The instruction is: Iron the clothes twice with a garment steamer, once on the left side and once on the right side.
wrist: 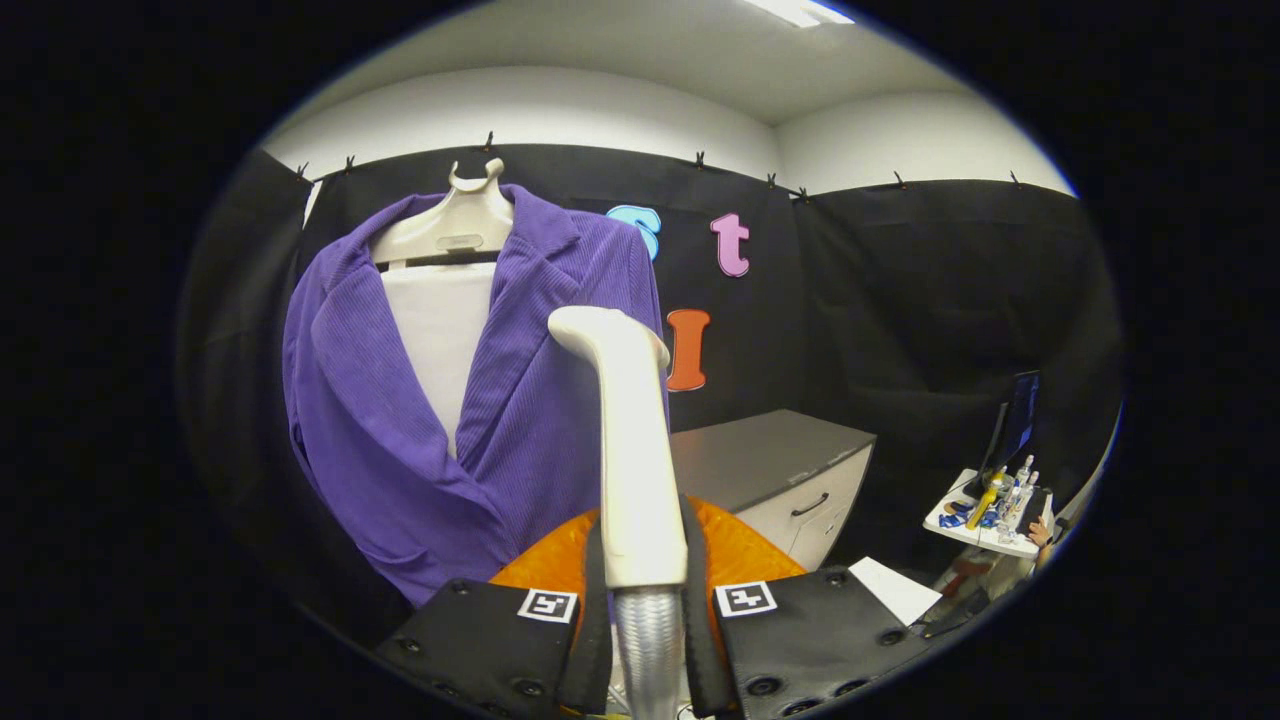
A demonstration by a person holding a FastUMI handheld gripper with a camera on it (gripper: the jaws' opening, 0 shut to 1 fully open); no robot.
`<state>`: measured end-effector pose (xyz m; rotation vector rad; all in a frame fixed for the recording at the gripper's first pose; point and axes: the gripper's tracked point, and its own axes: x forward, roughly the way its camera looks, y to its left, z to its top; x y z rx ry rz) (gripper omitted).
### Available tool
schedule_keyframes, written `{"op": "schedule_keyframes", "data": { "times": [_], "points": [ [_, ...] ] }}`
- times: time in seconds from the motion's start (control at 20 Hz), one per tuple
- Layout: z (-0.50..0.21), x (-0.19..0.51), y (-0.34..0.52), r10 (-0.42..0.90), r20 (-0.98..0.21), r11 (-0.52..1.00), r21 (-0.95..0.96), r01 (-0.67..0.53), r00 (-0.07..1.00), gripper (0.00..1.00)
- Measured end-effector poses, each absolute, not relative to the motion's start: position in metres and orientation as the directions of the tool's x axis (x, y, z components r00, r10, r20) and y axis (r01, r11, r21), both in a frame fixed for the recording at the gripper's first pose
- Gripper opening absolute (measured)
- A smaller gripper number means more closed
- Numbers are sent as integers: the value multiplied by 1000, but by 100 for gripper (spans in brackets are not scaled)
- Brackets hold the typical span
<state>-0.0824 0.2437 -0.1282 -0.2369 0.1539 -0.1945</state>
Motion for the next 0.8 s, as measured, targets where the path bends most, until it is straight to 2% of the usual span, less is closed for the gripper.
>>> {"op": "schedule_keyframes", "data": {
  "times": [0.8],
  "points": [
    [-240, -109, 219, -265, -321, 949, -254, 187, 909, 37]
  ]
}}
